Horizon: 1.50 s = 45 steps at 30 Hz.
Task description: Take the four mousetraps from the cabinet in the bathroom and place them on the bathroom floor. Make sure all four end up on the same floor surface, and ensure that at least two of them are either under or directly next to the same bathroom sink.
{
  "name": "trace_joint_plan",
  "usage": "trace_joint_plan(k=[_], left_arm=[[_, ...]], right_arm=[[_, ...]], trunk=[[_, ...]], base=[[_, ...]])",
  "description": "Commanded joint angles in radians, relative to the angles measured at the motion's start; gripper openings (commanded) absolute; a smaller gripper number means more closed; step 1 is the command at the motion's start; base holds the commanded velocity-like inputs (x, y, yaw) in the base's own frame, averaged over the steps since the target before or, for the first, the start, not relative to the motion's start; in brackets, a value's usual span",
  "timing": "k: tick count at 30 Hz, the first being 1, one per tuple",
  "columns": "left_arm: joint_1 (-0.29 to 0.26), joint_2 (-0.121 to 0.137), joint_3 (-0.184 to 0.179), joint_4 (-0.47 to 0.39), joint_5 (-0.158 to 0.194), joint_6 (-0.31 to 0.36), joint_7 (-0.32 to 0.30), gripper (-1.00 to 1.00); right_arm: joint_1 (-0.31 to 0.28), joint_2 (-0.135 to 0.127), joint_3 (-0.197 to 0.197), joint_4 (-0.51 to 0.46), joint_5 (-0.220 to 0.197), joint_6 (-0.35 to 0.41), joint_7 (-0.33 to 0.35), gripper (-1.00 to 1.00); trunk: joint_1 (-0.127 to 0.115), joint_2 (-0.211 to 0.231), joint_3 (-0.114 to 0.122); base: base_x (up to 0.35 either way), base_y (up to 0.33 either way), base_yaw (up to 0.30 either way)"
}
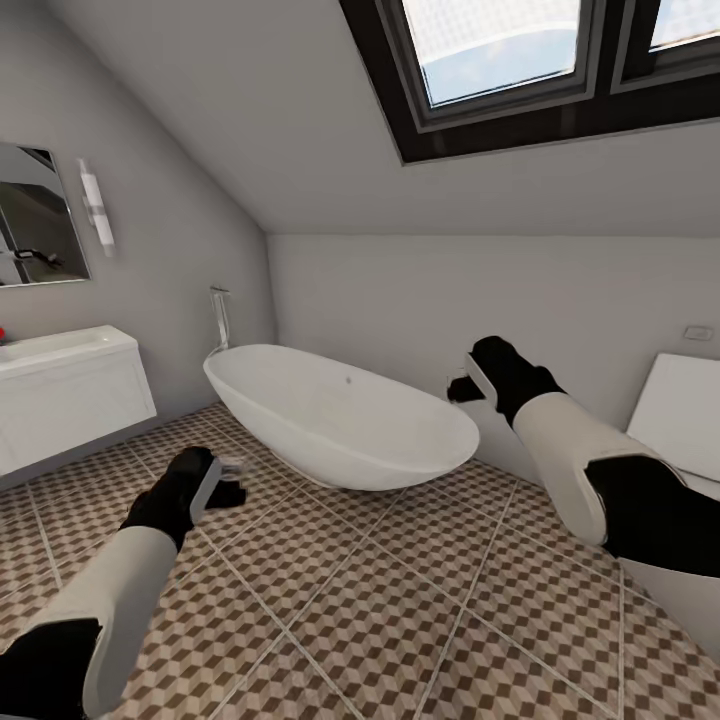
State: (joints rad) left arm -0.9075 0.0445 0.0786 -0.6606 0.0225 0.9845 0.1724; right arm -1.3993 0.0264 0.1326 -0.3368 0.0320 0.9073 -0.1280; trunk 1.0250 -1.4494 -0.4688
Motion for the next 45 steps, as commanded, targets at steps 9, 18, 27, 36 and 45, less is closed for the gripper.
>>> trace_joint_plan(k=[9,18,27,36,45], left_arm=[[-0.001,0.014,0.095,0.021,0.006,0.039,-0.001,1.00],[-0.001,0.015,0.097,0.063,0.005,0.039,-0.001,1.00],[-0.001,0.009,0.096,0.080,0.005,0.039,-0.001,1.00],[-0.001,0.008,0.095,0.053,0.004,0.036,-0.001,1.00],[0.002,0.009,0.088,-0.099,0.004,0.016,-0.007,1.00]], right_arm=[[-0.003,0.003,0.004,0.018,-0.012,0.083,0.001,1.00],[-0.003,0.002,0.004,0.021,-0.013,0.084,0.001,1.00],[-0.003,0.001,0.004,0.021,-0.014,0.082,0.001,1.00],[-0.003,-0.003,0.005,0.018,-0.011,0.076,0.002,1.00],[0.004,-0.002,0.007,0.026,-0.013,-0.049,0.008,1.00]], trunk=[[0.000,-0.001,-0.001],[0.000,-0.001,-0.001],[0.000,-0.001,-0.001],[0.000,-0.001,-0.001],[0.000,-0.001,-0.001]], base=[[0.000,0.000,0.000],[0.000,0.000,0.000],[0.000,0.000,0.000],[0.000,0.000,0.000],[0.000,0.000,0.000]])
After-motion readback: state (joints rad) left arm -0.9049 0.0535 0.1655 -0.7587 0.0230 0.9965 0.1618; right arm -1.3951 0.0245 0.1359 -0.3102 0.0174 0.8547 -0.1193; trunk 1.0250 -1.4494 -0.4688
